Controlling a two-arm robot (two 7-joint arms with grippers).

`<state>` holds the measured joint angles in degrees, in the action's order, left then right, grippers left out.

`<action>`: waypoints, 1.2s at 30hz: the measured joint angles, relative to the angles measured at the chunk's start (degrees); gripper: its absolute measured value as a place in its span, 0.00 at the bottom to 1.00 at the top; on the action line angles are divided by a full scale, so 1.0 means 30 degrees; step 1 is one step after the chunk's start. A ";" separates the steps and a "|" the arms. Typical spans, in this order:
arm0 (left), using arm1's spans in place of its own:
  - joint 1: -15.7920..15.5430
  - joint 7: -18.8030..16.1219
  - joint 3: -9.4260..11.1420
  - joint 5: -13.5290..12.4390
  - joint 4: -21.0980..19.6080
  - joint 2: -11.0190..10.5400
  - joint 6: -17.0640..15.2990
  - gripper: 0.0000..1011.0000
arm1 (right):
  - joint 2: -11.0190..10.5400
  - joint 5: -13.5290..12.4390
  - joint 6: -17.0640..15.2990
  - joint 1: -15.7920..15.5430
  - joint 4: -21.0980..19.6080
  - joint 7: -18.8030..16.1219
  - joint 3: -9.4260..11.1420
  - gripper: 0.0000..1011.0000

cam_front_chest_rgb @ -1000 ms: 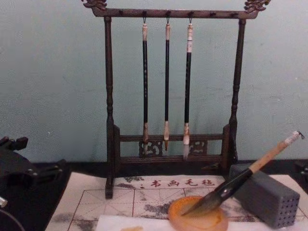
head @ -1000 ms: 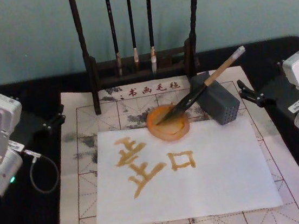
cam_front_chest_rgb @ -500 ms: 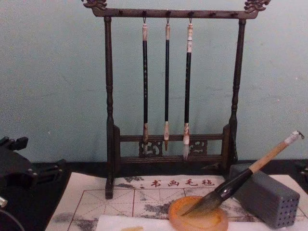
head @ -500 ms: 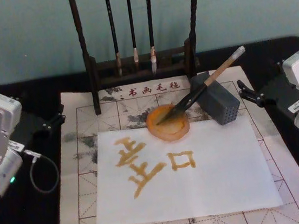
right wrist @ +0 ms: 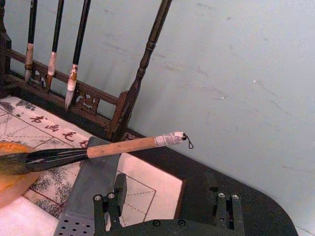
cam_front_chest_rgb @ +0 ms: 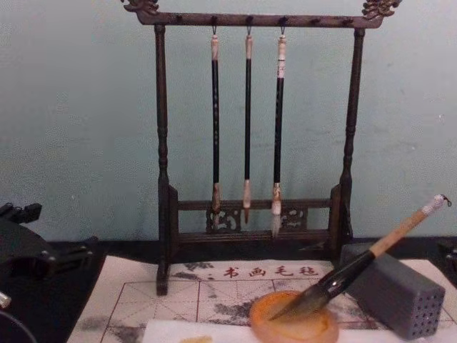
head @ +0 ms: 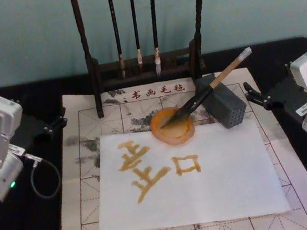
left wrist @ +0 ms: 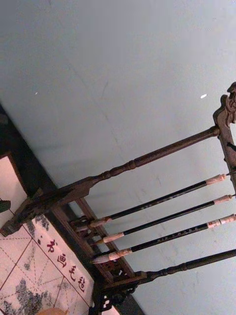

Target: Pick up the brush from the inkstone, write on the paper, then place the brush back to its original position.

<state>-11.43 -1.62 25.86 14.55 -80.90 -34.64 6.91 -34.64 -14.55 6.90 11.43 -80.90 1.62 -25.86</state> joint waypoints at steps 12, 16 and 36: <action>0.0000 0.0000 0.0000 -0.0001 0.0001 -0.0001 0.0000 0.99 | -0.0001 0.0000 0.0000 0.0000 0.0000 0.0000 0.0000 0.99; 0.0000 0.0000 0.0000 0.0000 0.0000 -0.0001 0.0000 0.99 | -0.0001 0.0000 0.0001 -0.0001 0.0000 -0.0001 0.0000 0.99; 0.0000 0.0000 -0.0001 0.0000 0.0001 0.0000 0.0000 0.99 | 0.0121 -0.0261 -0.0097 -0.0234 -0.0113 -0.0518 0.0437 0.99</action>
<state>-11.43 -1.62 25.86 14.55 -80.90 -34.65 6.91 -34.28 -15.33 6.61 10.73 -81.24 0.07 -24.55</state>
